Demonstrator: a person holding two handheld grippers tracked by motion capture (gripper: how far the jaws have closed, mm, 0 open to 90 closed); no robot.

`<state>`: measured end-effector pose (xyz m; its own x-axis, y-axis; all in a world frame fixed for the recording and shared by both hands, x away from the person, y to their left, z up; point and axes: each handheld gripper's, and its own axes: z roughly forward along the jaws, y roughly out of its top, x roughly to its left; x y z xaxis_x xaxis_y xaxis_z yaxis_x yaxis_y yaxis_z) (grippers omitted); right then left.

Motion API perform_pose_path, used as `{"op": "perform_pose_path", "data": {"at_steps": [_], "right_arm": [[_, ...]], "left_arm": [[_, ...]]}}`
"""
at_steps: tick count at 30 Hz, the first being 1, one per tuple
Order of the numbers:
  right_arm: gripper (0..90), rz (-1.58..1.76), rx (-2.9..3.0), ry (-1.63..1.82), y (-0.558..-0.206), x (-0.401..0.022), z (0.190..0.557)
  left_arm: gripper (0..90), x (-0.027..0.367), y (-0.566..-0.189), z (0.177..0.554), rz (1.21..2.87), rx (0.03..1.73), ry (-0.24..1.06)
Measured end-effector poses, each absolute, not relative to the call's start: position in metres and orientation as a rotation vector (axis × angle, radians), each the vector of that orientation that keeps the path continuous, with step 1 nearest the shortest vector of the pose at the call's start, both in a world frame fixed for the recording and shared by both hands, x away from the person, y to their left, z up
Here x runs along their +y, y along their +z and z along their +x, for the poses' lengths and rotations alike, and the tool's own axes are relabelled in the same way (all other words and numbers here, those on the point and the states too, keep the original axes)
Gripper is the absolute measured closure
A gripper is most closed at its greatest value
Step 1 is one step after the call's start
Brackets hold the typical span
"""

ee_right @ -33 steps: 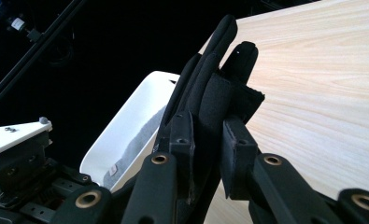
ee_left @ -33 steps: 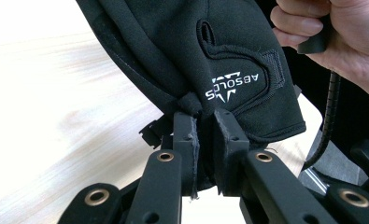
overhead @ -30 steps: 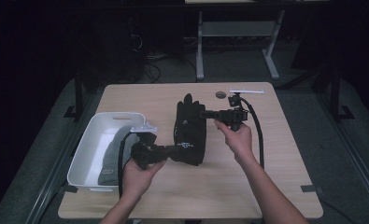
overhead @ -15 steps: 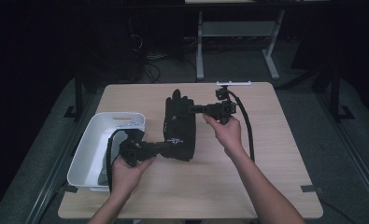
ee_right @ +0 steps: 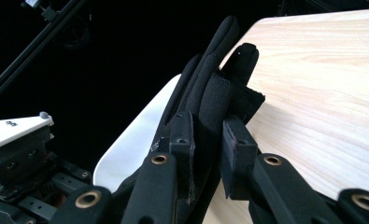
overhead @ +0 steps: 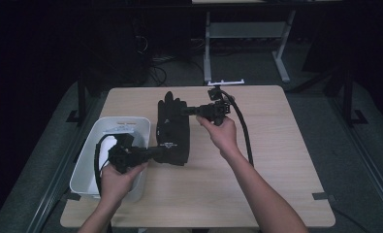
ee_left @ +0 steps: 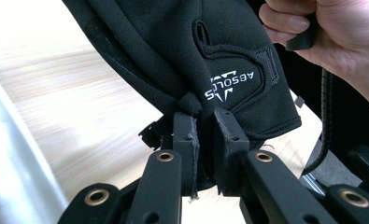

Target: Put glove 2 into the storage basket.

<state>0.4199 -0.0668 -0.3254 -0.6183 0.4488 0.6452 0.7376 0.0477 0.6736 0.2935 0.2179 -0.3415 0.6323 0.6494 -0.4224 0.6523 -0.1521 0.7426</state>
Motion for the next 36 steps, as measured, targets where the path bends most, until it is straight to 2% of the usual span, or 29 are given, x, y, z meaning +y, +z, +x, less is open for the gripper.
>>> {"op": "perform_pose_path", "data": {"at_steps": [36], "right_arm": [[76.5, -1.12, -2.109, -1.538, -0.318, 0.008, 0.429]], "left_arm": [[81.1, 0.281, -0.336, 0.282, 1.807, 1.117, 0.044]]}}
